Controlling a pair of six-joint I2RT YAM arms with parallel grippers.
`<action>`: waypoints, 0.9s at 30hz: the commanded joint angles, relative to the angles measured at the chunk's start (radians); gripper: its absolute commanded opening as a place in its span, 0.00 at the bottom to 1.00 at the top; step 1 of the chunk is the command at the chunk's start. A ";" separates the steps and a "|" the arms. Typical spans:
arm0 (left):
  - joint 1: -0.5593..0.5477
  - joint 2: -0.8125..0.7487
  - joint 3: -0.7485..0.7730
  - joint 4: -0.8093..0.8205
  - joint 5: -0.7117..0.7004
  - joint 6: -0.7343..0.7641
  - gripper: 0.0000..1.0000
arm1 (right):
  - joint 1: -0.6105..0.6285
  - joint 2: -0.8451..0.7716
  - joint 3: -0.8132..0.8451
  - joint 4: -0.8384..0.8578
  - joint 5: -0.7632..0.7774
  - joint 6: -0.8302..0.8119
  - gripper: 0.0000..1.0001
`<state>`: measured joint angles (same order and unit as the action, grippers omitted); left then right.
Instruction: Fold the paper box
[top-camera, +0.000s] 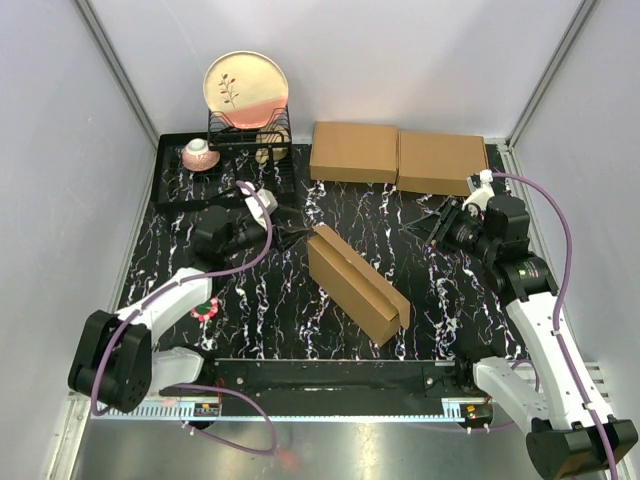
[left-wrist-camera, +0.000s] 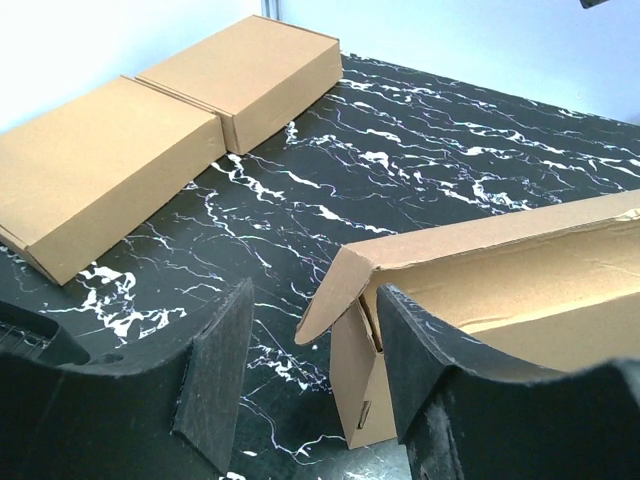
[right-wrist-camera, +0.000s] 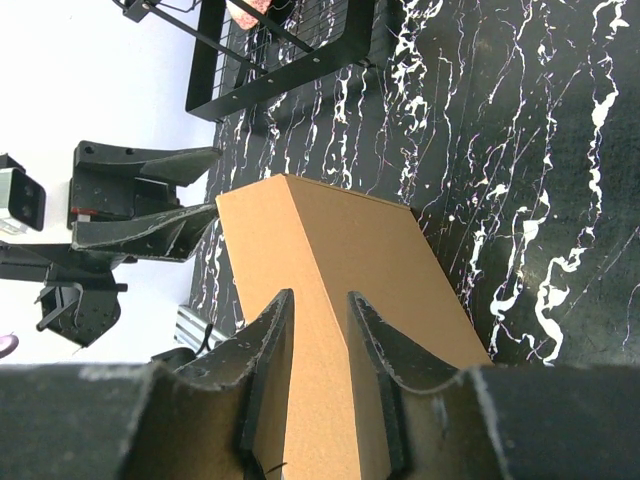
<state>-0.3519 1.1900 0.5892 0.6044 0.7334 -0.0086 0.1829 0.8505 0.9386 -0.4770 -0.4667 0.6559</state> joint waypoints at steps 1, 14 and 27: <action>0.007 0.040 0.050 0.109 0.080 0.012 0.56 | 0.003 -0.001 0.042 0.003 -0.032 -0.006 0.34; 0.007 0.123 0.069 0.158 0.127 -0.033 0.45 | 0.003 0.005 0.052 -0.005 -0.039 -0.006 0.33; 0.004 0.177 0.086 0.149 0.136 -0.024 0.26 | 0.003 -0.011 0.109 -0.046 -0.046 -0.012 0.33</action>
<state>-0.3519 1.3628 0.6392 0.6842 0.8284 -0.0502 0.1829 0.8543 0.9981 -0.5167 -0.4911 0.6556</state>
